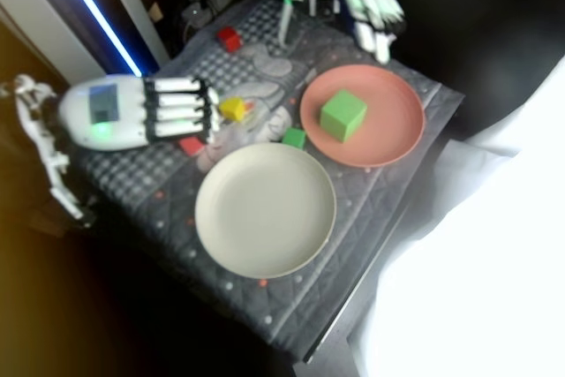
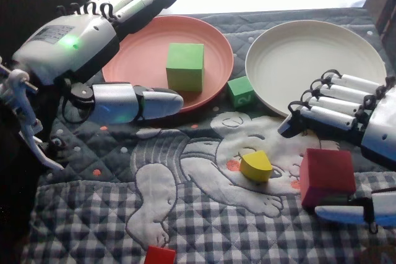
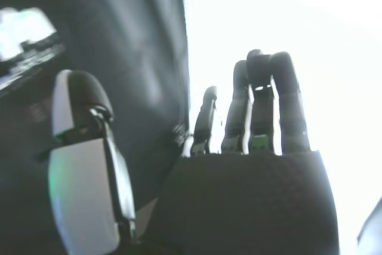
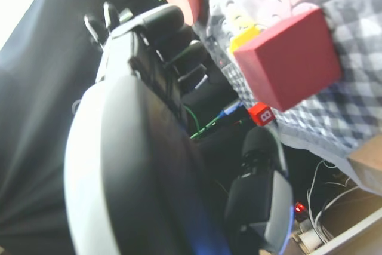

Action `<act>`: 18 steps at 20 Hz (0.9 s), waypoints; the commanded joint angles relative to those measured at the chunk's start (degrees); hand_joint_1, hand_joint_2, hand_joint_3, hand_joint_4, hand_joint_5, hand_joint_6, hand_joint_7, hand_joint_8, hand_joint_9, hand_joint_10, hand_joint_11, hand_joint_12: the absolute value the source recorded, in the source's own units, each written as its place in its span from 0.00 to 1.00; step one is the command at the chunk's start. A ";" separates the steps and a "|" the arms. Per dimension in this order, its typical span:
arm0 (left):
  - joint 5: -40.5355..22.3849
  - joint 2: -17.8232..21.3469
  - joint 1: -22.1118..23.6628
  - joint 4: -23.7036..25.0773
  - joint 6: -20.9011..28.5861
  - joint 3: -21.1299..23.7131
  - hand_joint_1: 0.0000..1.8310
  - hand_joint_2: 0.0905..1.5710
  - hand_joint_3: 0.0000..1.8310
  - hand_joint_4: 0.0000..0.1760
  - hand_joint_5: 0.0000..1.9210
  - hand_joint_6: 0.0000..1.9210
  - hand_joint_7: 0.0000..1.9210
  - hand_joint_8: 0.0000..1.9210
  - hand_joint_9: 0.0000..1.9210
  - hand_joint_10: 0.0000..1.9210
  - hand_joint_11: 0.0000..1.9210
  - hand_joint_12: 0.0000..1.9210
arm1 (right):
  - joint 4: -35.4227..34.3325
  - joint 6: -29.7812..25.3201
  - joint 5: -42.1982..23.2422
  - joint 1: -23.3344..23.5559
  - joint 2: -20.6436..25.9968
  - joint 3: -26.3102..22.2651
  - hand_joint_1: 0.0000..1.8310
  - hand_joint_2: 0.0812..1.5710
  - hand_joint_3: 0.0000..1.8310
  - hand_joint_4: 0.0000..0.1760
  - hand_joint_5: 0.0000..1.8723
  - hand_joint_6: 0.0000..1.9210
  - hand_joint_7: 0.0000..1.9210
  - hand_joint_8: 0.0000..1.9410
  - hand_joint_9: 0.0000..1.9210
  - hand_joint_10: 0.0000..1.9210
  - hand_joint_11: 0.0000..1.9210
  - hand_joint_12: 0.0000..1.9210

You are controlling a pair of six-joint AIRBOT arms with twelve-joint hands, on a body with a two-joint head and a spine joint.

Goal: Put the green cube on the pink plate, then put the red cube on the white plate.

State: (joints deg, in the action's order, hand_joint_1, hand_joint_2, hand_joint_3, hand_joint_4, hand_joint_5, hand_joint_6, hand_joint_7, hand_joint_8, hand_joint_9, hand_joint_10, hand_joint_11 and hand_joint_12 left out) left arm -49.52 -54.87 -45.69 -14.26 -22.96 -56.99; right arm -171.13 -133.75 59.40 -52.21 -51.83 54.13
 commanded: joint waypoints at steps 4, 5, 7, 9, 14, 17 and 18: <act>-12.79 1.47 -2.34 1.79 0.17 2.13 0.29 0.62 0.00 0.92 0.00 0.00 0.03 0.41 0.00 0.54 0.00 0.73 | -1.27 -0.51 3.95 0.35 -0.01 0.15 0.34 0.41 0.32 0.00 0.03 0.37 0.07 0.30 0.00 0.47 0.00 0.77; -13.70 1.78 -3.15 1.81 0.17 2.68 0.29 0.63 0.00 0.93 0.00 0.00 0.03 0.40 0.00 0.54 0.00 0.74 | -1.27 -0.51 2.56 0.26 -0.08 0.29 0.35 0.38 0.36 0.00 0.05 0.34 0.08 0.25 0.01 0.44 0.00 0.76; -14.93 2.12 -4.06 1.91 0.17 3.41 0.27 0.63 0.00 0.94 0.00 0.00 0.04 0.40 0.00 0.63 0.00 0.86 | -1.27 -0.51 0.89 0.13 -0.39 0.71 0.44 0.38 0.36 0.00 0.05 0.31 0.08 0.18 0.00 0.37 0.00 0.74; -15.75 2.22 -4.87 1.95 0.17 3.66 0.26 0.62 0.00 0.80 0.00 0.00 0.05 0.39 0.00 0.69 0.00 0.94 | -1.27 -0.51 -0.44 0.13 -1.09 1.28 0.48 0.43 0.30 0.00 0.10 0.27 0.13 0.13 0.00 0.42 0.00 0.76; -16.49 2.21 -5.22 2.09 0.17 3.94 0.26 0.64 0.00 0.70 0.00 0.00 0.06 0.38 0.00 0.65 0.00 0.92 | -1.27 -0.51 -1.77 0.18 -2.28 2.11 0.64 0.59 0.09 0.00 0.21 0.26 0.23 0.11 0.09 0.48 0.02 0.83; -16.55 2.20 -5.36 1.89 0.17 3.95 0.26 0.67 0.00 0.77 0.00 0.00 0.07 0.34 0.00 0.61 0.00 0.90 | -1.26 -0.51 -1.76 0.89 -2.41 2.15 0.64 0.76 0.01 0.00 0.42 0.62 0.37 0.71 0.29 0.75 0.19 0.96; -16.63 2.19 -5.48 1.73 0.17 3.95 0.27 0.67 0.00 0.78 0.00 0.00 0.07 0.34 0.00 0.60 0.00 0.89 | -1.26 -0.51 -1.75 1.26 -2.37 2.11 0.71 0.77 0.01 0.00 0.42 0.63 0.39 0.73 0.32 0.81 0.23 0.99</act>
State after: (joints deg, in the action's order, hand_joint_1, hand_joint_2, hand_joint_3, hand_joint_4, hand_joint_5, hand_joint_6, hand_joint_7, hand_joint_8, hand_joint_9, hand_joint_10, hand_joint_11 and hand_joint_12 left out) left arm -59.05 -52.95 -51.72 -13.28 -22.96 -53.08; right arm -171.19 -134.43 52.29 -51.22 -54.19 56.05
